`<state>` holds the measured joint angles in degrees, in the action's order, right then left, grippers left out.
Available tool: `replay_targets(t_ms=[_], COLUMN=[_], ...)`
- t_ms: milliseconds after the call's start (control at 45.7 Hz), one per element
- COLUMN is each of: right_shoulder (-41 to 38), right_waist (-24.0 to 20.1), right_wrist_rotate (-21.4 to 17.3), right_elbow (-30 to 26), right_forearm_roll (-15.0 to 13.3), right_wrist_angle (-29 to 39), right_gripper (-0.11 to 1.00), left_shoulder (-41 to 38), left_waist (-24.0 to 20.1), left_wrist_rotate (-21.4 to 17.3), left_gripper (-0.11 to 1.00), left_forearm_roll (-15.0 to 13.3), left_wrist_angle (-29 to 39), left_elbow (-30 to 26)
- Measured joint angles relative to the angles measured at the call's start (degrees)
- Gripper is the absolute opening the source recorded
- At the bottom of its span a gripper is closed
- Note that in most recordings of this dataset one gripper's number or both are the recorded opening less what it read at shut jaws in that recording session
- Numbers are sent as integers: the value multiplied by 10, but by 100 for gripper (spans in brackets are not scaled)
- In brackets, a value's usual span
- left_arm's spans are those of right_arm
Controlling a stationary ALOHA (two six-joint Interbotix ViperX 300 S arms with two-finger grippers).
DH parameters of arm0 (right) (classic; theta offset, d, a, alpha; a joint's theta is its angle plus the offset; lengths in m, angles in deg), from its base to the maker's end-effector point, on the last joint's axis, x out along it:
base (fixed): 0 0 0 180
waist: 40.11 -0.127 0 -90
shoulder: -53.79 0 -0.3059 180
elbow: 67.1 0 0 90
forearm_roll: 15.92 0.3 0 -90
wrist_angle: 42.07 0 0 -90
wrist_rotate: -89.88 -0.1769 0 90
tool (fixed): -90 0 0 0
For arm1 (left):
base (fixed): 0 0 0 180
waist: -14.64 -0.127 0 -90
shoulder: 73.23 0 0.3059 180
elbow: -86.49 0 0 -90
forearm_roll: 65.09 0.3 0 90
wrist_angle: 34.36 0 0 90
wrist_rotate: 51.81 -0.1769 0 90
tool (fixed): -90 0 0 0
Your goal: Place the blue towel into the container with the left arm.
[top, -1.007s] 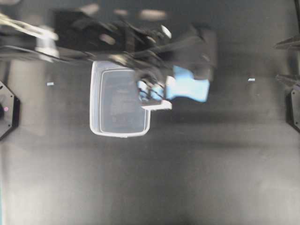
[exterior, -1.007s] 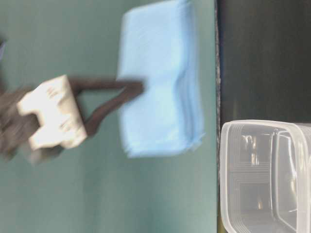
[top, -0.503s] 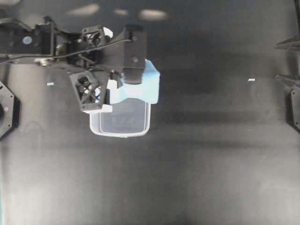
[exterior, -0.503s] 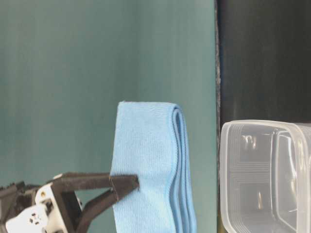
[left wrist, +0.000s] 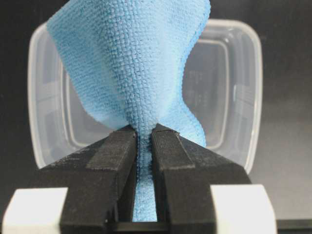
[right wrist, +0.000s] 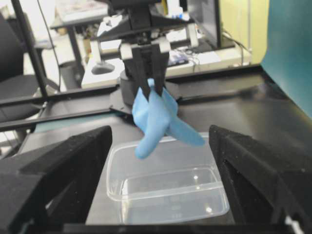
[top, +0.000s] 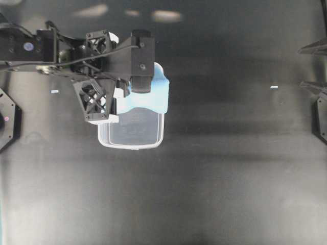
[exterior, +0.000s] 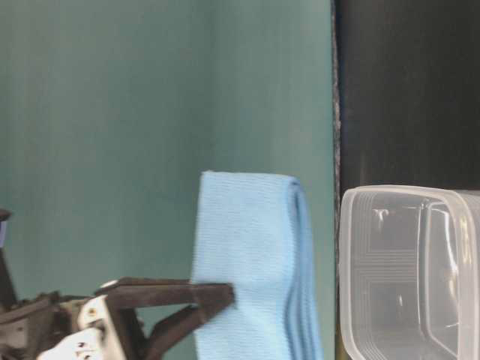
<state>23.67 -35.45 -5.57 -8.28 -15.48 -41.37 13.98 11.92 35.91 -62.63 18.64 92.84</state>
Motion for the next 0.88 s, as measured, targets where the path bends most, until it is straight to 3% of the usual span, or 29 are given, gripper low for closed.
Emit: replay_targets(t_ms=[263, 482, 569, 875], right_shoulder=[0, 0, 0, 0], right_waist=[0, 1, 0, 0], right_wrist_rotate=[-1, -1, -1, -1], right_elbow=[0, 1, 1, 0], right_forearm_roll=[0, 1, 1, 1], right_wrist_angle=[0, 0, 0, 0], right_gripper=[78, 78, 78, 78], left_shoulder=[-3, -3, 0, 80], left_waist=[-1, -2, -3, -5], left_wrist_rotate=[4, 7, 10, 25], left_gripper=[10, 73, 88, 87], left_forearm_roll=[0, 0, 0, 0], left_wrist_angle=[-36, -69, -93, -127], left_elbow=[27, 44, 52, 91])
